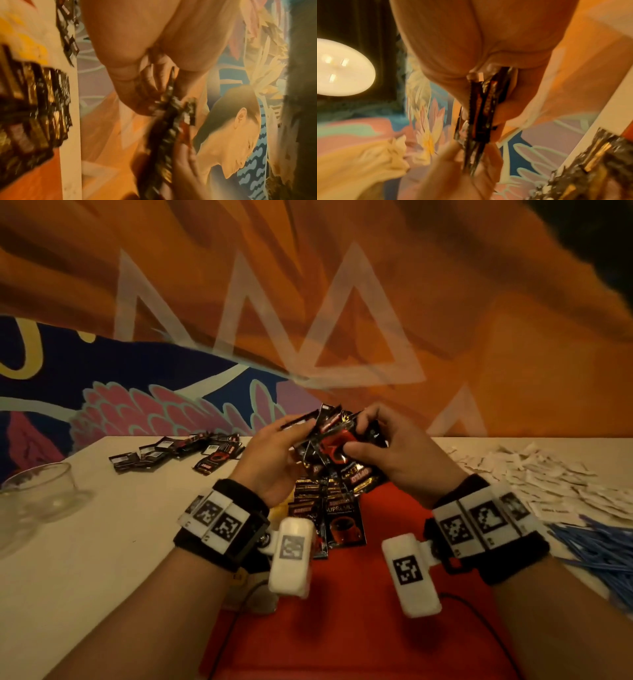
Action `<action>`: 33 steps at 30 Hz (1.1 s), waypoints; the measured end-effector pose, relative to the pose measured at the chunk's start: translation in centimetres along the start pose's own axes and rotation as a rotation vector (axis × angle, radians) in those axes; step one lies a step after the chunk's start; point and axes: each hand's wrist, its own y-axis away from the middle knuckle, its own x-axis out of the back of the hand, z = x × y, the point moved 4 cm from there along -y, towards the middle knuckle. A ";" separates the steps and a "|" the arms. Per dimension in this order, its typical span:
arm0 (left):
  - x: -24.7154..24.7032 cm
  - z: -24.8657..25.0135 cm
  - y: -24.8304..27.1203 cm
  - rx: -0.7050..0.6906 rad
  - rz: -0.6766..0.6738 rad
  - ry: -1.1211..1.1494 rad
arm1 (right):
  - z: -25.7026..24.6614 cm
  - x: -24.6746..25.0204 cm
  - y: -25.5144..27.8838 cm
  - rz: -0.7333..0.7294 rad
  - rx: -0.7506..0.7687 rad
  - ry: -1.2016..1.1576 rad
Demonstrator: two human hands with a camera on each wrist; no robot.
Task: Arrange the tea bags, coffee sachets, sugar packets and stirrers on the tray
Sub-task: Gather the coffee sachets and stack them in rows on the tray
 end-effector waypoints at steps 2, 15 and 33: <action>-1.1 -0.6 0.4 0.053 -0.094 0.113 | 0.3 -0.1 0.0 0.036 0.015 0.132; -4.6 -1.1 0.4 0.032 -0.197 0.191 | -0.4 -1.4 0.2 0.038 0.044 0.325; -5.3 -2.1 1.1 0.155 -0.367 0.143 | -2.3 -1.8 1.3 -0.155 0.262 1.019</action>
